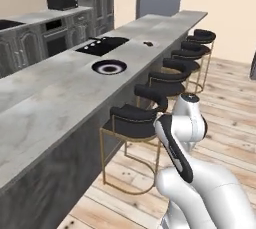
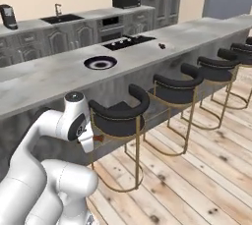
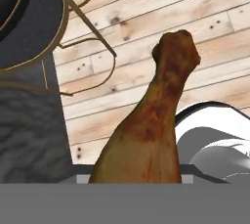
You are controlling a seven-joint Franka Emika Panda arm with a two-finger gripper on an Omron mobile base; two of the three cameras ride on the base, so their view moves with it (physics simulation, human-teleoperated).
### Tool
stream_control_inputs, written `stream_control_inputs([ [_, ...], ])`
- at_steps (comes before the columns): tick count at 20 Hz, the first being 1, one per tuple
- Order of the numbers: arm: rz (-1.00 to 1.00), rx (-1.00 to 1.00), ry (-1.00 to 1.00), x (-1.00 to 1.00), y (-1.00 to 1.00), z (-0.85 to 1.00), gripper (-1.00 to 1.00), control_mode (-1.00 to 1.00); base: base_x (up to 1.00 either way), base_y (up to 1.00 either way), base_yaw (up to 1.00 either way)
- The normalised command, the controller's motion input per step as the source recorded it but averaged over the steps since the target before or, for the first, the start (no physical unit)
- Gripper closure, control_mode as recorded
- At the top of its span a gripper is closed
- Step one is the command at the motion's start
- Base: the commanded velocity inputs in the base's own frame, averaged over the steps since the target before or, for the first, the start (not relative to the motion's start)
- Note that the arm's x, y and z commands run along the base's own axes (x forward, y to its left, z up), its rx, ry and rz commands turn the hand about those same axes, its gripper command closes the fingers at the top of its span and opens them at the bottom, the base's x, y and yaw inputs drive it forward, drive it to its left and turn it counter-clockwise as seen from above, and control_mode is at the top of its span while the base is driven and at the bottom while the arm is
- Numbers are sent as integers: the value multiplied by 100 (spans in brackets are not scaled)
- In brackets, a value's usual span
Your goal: Take the chicken drumsticks from the pan and place one on each plate on the dining counter.
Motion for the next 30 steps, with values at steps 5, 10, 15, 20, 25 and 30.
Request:
stream_control_inputs([
  [5,0,0,0,0,0,0,100,100,42,-72,48],
  [10,0,0,0,0,0,0,100,100,58,-39,37],
  [15,0,0,0,0,0,0,100,100,63,-15,30],
  [20,0,0,0,0,0,0,100,100,71,-9,29],
  [25,0,0,0,0,0,0,100,100,70,-25,34],
  [30,0,0,0,0,0,0,100,100,51,-38,38],
])
